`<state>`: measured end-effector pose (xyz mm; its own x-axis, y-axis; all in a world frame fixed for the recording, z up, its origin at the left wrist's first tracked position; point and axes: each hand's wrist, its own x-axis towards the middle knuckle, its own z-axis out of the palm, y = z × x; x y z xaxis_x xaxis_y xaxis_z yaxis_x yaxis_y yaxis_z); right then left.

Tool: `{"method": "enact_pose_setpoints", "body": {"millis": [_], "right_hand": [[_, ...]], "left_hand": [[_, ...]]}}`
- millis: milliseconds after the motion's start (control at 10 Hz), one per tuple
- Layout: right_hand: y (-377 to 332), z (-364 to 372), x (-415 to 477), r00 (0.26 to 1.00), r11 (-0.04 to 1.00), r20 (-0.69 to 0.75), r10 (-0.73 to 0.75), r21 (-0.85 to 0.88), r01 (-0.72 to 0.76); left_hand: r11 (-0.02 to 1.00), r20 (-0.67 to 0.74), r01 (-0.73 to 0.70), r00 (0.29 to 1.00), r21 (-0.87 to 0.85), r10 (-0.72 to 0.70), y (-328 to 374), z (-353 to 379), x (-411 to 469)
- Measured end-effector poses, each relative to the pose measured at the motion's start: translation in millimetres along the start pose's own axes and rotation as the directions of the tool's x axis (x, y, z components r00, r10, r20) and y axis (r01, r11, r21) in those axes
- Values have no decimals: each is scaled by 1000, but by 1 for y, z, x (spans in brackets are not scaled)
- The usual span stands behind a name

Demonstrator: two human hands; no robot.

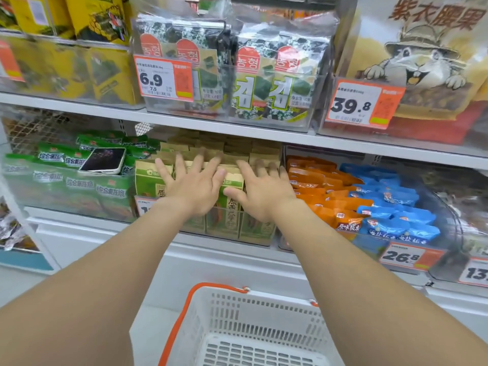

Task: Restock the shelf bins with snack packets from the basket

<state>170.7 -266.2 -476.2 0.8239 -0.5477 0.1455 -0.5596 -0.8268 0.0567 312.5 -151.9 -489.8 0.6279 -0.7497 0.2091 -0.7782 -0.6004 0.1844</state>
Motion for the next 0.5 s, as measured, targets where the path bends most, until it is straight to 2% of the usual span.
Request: {"method": "enact_pose_setpoints", "body": {"millis": [100,200,300,400,500], "right_hand": [[-7,5,-3,999,999,-42,29,22,-28],[-6,5,-8,997,1000,-83,8,31,-6],[-4,-4,-6,999,995,-38,28,93,-25],[-17,-13,-11,988,982,-137,64,186,-38],[-28,-23,-18,911,909,-396,120,413,60]], "left_hand": [[999,1,-17,1000,-29,17,-3,2,0],[998,-61,-52,997,-47,50,-5,-1,-8],[996,-156,-36,987,-77,23,3,-2,-17],[975,-366,-102,930,-199,23,17,-6,-26],[842,-570,-229,815,-487,-108,30,-16,-35]]}}
